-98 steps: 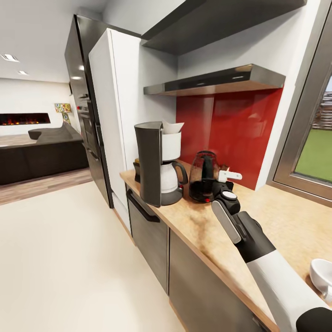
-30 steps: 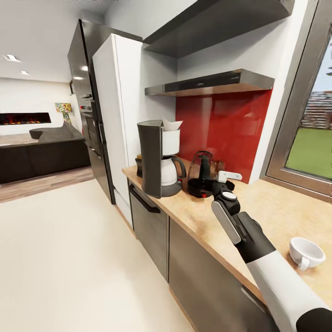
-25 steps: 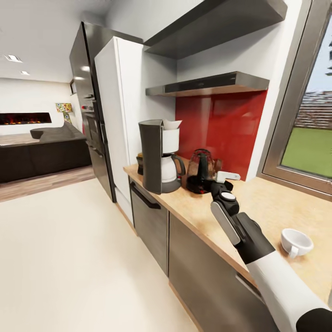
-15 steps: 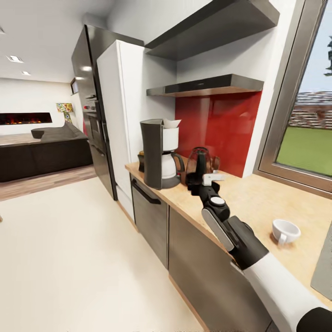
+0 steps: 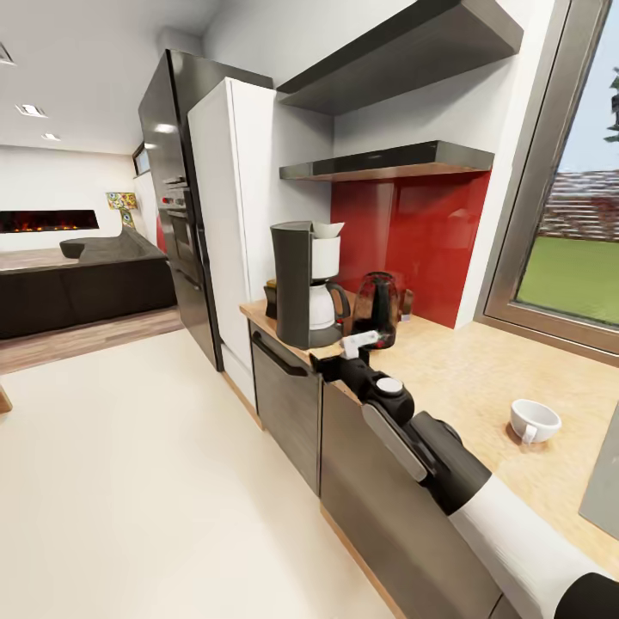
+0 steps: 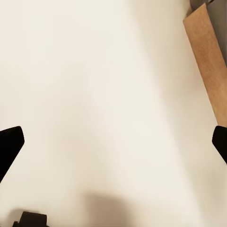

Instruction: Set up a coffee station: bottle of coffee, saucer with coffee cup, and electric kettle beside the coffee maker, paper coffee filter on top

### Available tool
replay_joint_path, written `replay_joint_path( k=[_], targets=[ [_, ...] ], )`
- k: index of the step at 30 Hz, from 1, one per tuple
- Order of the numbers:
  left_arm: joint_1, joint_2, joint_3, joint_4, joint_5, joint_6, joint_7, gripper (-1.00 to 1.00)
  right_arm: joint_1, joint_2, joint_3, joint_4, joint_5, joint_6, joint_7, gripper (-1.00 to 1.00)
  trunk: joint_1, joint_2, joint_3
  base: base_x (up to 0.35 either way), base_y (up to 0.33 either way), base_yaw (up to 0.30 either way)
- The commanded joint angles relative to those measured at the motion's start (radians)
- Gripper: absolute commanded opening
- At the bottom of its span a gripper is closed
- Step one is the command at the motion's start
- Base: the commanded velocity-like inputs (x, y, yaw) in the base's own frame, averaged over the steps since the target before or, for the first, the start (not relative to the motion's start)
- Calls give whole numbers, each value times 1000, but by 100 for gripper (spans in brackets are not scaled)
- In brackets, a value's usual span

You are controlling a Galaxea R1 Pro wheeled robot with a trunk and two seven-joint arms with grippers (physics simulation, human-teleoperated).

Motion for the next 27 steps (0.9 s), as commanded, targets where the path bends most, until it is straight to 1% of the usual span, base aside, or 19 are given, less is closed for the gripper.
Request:
replay_joint_path(
  k=[1, 2, 5, 6, 7, 10, 11, 14, 15, 18, 19, 20, 22, 23, 25, 27],
  targets=[
    [-1, 0, 8, 2, -1, -1, -6, 100, 0, -1, 3, -1, -10, 2, 25, 100, 0, -1, -1, -5, 5, 0],
    [-1, 0, 8, 2, -1, -1, -6, 100, 34, -2, 4, 1, -14, 2, 200, 100, 0, -1, -1, -2, 2, 0],
    [-1, 0, 8, 2, -1, -1, -7, 100, 73, -4, 3, 5, -16, 2, 324, 100, 0, -1, -1, -1, 1, 0],
    [-1, 1, 8, 2, 0, -1, -8, 100, 103, -5, 2, 8, -15, 1, 411, 100, 0, -1, -1, 0, 0, 0],
    [-1, 1, 8, 1, 0, -1, -9, 100, 157, -9, 1, 11, -13, -2, 530, 100, 0, -1, -1, 0, 0, 0],
    [-1, 1, 8, 0, 0, -1, -10, 100, 216, -14, -1, 22, -12, -24, 633, 100, 0, -1, -1, 0, 0, 0],
    [-1, 2, 8, 0, 1, -1, -11, 100, 256, -24, -2, 47, -11, -57, 697, 100, 0, -1, -1, 0, 0, 0],
    [-1, 3, 7, -2, 1, -1, -12, 100, 309, -38, -1, 114, -10, -135, 774, 100, 0, -1, -1, 0, 0, 0],
    [-1, 7, 7, -8, 1, -1, -13, 100, 342, -43, 0, 177, -10, -198, 811, 100, 0, -1, -1, 0, 0, 0],
    [-1, 12, 7, -22, 1, -1, -15, 100, 388, -49, 0, 290, -11, -296, 856, 100, 0, -1, -1, 0, 0, 0],
    [-1, 14, 7, -29, 1, -1, -18, 100, 415, -51, 0, 374, -13, -362, 884, 100, 0, -1, -1, 0, 0, 0],
    [-1, 15, 7, -32, 1, -1, -24, 100, 429, -53, -1, 426, -13, -401, 902, 100, 0, -1, -1, 0, 0, 0],
    [-1, 17, 8, -38, 0, -1, -53, 100, 471, -58, -2, 605, -14, -527, 956, 100, 0, -1, -1, 0, 0, 0],
    [-1, 17, 7, -39, 0, -1, -68, 100, 486, -61, -2, 695, -15, -575, 971, 100, 0, -1, -1, 0, 0, 0],
    [-1, 18, 7, -38, 0, 0, -79, 100, 496, -63, -2, 780, -16, -615, 981, 100, 0, -1, -1, 0, 0, 0],
    [-1, 18, 7, -34, -1, 0, -90, 100, 506, -66, -3, 926, -24, -670, 992, 100, 0, -1, -1, 0, 0, 0]
  ],
)
